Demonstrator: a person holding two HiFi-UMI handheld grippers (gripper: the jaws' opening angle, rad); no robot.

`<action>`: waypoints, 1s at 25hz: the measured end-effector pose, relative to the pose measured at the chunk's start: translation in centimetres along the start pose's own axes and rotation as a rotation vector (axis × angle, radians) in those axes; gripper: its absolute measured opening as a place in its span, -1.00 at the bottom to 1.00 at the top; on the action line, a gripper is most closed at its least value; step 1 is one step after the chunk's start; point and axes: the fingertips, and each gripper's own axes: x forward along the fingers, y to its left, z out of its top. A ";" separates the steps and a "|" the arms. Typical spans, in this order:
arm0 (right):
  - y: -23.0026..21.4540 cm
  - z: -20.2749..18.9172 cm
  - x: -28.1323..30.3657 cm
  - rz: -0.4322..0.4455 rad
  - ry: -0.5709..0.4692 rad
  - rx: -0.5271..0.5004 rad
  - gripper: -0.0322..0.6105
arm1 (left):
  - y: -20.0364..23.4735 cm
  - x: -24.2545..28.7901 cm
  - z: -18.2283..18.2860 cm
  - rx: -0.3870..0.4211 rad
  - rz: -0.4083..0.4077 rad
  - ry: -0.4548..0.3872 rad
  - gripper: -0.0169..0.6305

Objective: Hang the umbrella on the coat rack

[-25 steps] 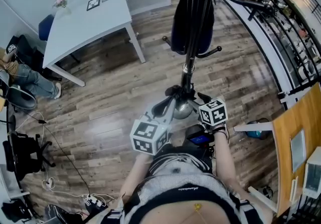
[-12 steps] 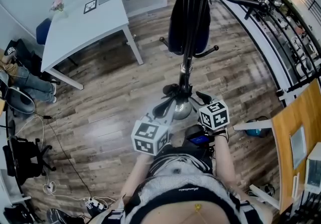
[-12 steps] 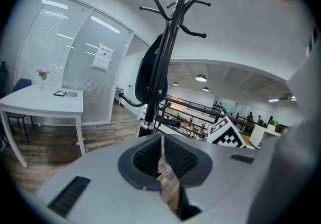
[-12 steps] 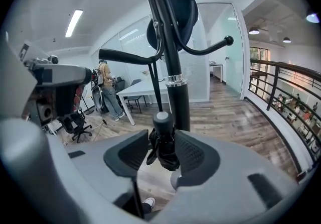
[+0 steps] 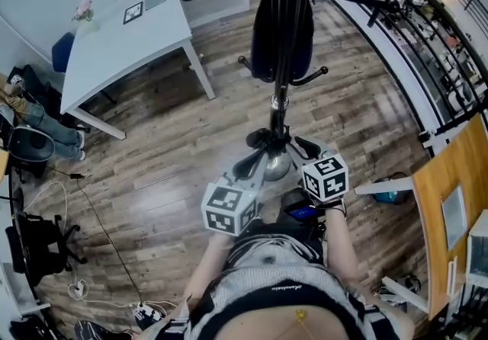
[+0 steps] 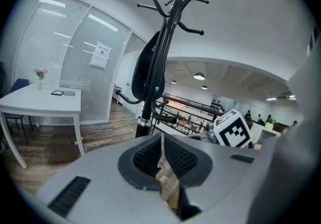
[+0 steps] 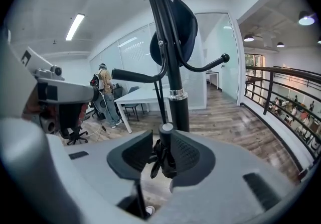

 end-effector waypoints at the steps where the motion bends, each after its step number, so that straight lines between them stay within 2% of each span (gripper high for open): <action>1: 0.1 0.1 -0.1 -0.004 -0.007 -0.001 -0.55 | -0.1 0.0 -0.1 0.002 -0.002 0.003 -0.89; 12: 1.5 1.5 -2.5 -0.027 -0.061 -0.041 -0.83 | -1.3 0.3 -0.5 0.015 -0.036 0.014 -0.89; 25: 3.7 2.9 -4.4 -0.015 -0.128 -0.050 -0.89 | -2.3 -0.3 -1.1 0.014 -0.080 0.023 -0.89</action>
